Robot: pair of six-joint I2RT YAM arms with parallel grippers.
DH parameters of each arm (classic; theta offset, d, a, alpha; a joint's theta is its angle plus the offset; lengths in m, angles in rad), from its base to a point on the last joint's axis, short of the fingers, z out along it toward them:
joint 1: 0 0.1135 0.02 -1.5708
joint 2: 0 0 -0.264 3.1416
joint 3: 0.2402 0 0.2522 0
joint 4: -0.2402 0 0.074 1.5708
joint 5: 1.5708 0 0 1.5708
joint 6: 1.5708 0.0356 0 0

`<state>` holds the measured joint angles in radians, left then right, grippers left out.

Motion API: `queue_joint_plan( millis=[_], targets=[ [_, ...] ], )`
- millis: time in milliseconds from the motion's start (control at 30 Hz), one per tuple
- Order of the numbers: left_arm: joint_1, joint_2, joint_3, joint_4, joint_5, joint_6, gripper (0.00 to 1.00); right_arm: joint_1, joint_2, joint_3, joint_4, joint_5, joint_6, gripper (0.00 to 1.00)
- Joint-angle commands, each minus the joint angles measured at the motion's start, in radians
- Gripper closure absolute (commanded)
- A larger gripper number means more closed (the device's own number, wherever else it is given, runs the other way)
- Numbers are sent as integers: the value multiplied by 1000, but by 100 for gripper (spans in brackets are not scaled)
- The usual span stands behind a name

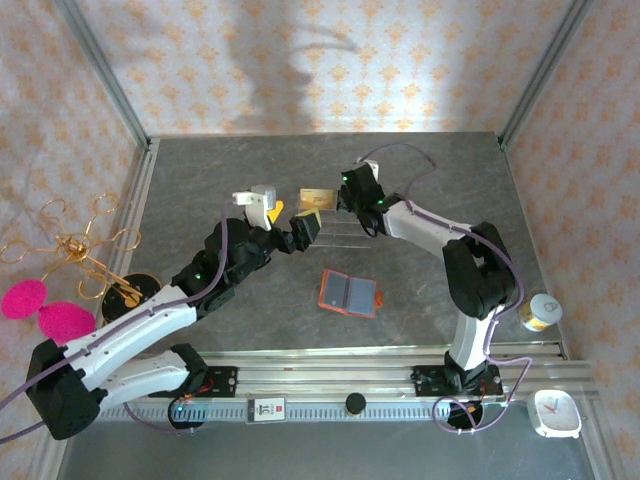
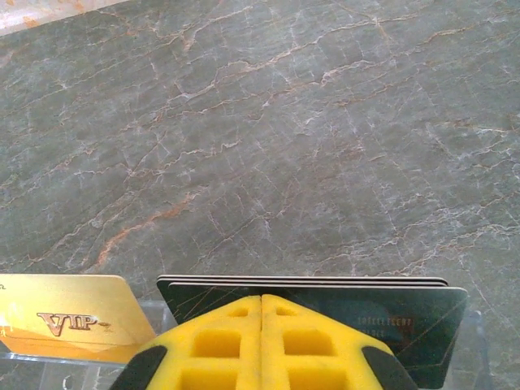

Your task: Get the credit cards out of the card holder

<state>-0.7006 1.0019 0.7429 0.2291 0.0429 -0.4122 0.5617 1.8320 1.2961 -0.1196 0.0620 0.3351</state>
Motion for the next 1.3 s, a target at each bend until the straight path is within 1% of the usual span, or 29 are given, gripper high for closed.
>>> queue_joint_plan(
  millis=[0,100,167,267,333,400,433,500,533,567,667,733,800,867,933,1000,1067,1133,1167,1200,1267],
  targets=[
    [-10,-20,-19,-28,50,-32,1,-1,-42,29,-12,6,-11,96],
    [-10,-16,-24,-37,60,-64,1,-1,-106,7,-5,-19,4,88],
    [-10,-13,-33,-37,59,-96,1,-2,-175,-53,23,-48,32,81],
    [-10,-21,-78,16,83,-136,1,4,-308,-195,88,-103,78,72],
    [-8,-46,-135,98,126,-161,1,15,-402,-301,121,-125,95,67],
    [-10,-76,-191,176,160,-168,1,28,-492,-397,146,-150,111,64],
    [-10,-95,-218,209,172,-195,1,36,-541,-453,165,-161,118,62],
    [-10,-127,-264,249,166,-236,1,62,-643,-551,206,-163,120,56],
    [-9,-140,-279,250,144,-263,1,76,-709,-588,214,-142,121,52],
    [-8,-154,-294,247,119,-292,1,87,-761,-622,215,-121,118,47],
    [-4,-168,-326,231,64,-397,1,98,-884,-706,223,-67,118,0],
    [5,-157,-322,204,68,-441,1,98,-930,-731,221,-54,118,0],
    [7,-151,-330,231,133,-426,1,98,-948,-738,198,-33,131,0],
    [7,-158,-352,275,174,-426,1,96,-943,-747,193,-17,142,0],
    [7,-174,-367,283,171,-427,1,91,-936,-765,205,-21,165,0],
    [8,-193,-371,250,138,-424,1,90,-952,-801,254,-4,196,0],
    [9,-205,-381,246,133,-419,1,84,-974,-827,272,52,260,0],
    [9,-203,-386,239,116,-430,1,56,-974,-800,146,144,412,0],
    [8,-194,-382,227,112,-432,1,36,-971,-802,131,129,424,0],
    [9,-179,-374,217,121,-419,1,19,-970,-817,166,71,376,0],
    [9,-153,-357,205,141,-386,1,15,-971,-837,216,4,320,2]
  ],
)
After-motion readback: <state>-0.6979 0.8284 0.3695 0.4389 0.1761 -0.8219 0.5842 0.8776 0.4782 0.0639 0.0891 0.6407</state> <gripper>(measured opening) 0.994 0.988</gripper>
